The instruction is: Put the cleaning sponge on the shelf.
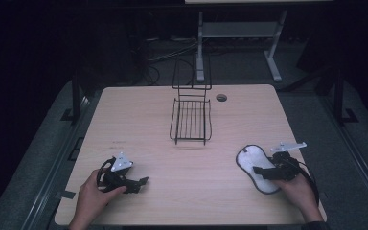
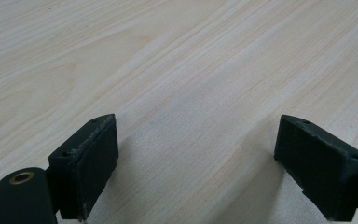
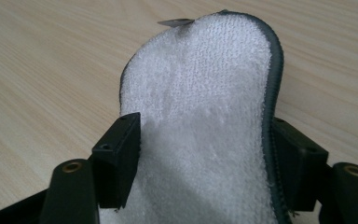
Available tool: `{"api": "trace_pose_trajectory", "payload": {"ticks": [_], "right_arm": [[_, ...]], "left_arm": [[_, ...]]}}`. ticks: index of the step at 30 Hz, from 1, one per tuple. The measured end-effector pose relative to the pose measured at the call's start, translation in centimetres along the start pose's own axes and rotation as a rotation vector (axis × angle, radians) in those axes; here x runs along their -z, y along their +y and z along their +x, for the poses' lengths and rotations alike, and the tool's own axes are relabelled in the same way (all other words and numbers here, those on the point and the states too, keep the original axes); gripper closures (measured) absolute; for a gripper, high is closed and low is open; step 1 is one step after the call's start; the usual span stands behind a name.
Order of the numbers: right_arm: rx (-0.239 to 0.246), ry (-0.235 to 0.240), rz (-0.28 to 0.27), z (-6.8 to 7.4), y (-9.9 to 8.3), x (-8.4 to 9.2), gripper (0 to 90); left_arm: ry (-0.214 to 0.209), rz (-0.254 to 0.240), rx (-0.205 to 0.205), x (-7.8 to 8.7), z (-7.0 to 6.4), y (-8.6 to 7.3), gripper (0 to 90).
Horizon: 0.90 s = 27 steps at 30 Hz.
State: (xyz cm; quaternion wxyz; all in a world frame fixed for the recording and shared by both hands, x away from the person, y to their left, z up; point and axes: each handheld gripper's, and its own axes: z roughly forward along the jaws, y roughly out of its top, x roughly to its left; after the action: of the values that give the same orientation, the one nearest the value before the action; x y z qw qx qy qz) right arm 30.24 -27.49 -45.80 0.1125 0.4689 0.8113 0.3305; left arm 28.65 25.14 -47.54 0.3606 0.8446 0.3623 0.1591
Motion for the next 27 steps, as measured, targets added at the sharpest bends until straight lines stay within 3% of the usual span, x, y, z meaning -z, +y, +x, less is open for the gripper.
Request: {"api": "trace_pose_trajectory", "payload": {"ticks": [13, 27], "right_arm": [[0.010, 0.015, -0.064, 0.0, 0.6, 1.5, 51.9], [0.014, 0.062, -0.116, 0.6, 1.1, 2.7, 63.6]], "left_arm": [[0.000, 0.000, 0.000, 0.0, 0.0, 0.0, 12.7], [0.000, 0.000, 0.003, 0.0, 0.0, 0.0, 12.7]]}}
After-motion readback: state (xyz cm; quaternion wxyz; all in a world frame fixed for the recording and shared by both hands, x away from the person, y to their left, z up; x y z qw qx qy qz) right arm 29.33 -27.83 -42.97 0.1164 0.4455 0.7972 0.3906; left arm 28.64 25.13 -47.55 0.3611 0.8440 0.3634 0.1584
